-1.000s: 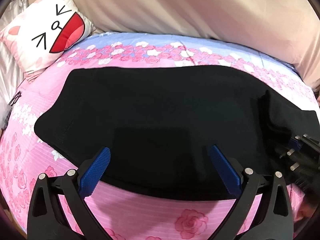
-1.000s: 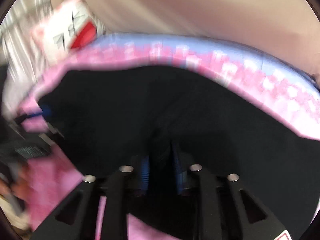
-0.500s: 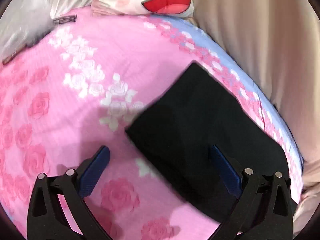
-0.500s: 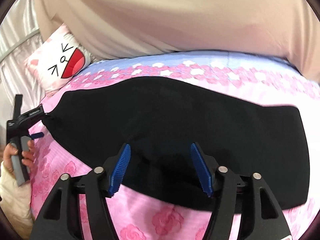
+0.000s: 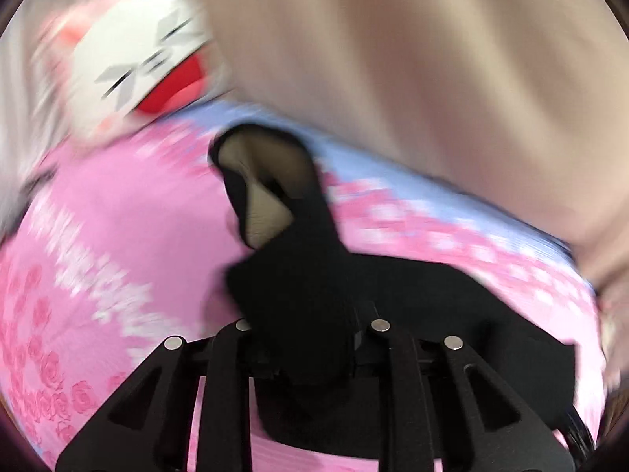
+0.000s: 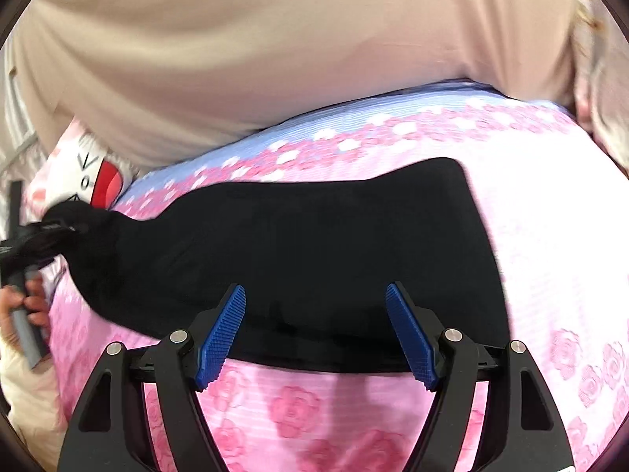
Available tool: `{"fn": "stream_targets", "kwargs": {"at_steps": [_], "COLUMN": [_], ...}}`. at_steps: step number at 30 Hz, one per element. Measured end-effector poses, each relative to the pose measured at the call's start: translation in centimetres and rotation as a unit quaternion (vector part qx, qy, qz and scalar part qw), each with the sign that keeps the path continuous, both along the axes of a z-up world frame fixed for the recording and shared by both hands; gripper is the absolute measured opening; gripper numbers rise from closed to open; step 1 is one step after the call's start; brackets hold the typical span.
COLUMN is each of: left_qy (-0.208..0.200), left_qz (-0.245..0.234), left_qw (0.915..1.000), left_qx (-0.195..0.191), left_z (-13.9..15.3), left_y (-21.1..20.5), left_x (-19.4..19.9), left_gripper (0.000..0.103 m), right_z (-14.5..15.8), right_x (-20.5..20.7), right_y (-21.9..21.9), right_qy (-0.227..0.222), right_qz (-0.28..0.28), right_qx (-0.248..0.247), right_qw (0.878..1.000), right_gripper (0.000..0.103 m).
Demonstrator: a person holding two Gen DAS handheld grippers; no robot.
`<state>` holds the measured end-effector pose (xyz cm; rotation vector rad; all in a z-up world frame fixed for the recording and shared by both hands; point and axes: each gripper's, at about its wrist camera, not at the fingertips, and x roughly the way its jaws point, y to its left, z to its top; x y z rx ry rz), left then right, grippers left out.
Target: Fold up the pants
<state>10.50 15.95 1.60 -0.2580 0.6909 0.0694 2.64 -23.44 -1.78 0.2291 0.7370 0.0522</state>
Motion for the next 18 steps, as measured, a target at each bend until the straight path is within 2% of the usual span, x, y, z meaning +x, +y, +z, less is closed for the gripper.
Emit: {"fn": "stream_targets", "kwargs": {"at_steps": [2, 3, 5, 6, 7, 8, 10, 13, 15, 18], "left_qy": [-0.013, -0.009, 0.024, 0.055, 0.077, 0.11, 0.119, 0.093, 0.07, 0.045], "left_qz": [-0.051, -0.08, -0.114, -0.126, -0.126, -0.12, -0.124, -0.114, -0.112, -0.111], "left_qw": [0.9984, 0.9963, 0.9924, 0.9896, 0.9881, 0.9857, 0.9846, 0.9877, 0.9889, 0.9896], "left_qx": [0.021, 0.031, 0.039, 0.042, 0.043, 0.044, 0.033, 0.053, 0.067, 0.08], "left_z": [1.1, 0.9, -1.3, -3.1, -4.1, -5.9, -6.7, -5.3, -3.8, -1.9], "left_y": [-4.7, -7.5, -11.8, -13.3, -14.0, -14.8, -14.9, -14.2, -13.8, -11.6], "left_x": [-0.2, -0.2, 1.1, 2.0, 2.6, 3.1, 2.5, 0.8, -0.6, -2.4], "left_gripper": [0.023, 0.027, 0.051, 0.078, 0.089, 0.088, 0.089, 0.091, 0.094, 0.098], "right_z": [-0.1, -0.1, -0.3, -0.4, -0.4, -0.3, 0.0, 0.5, 1.3, 1.4], "right_x": [-0.1, 0.0, 0.1, 0.0, 0.0, -0.1, 0.0, 0.6, 2.1, 5.5], "right_y": [-0.8, -1.0, -1.5, -1.7, -2.0, -2.1, -2.6, -3.2, -2.2, 0.7], "right_qy": [-0.005, -0.005, -0.001, -0.001, 0.0, 0.001, -0.001, -0.004, -0.01, 0.008], "right_qz": [-0.001, -0.001, 0.0, 0.001, 0.001, 0.001, 0.002, 0.025, 0.061, 0.139], "right_qx": [0.01, 0.012, 0.012, 0.012, 0.012, 0.009, 0.002, 0.028, 0.062, 0.122], "right_qw": [1.0, 1.0, 1.0, 1.0, 1.0, 1.0, 1.0, 0.999, 0.996, 0.983], "right_gripper": [0.072, 0.072, 0.072, 0.072, 0.072, 0.072, 0.072, 0.072, 0.073, 0.074]}}
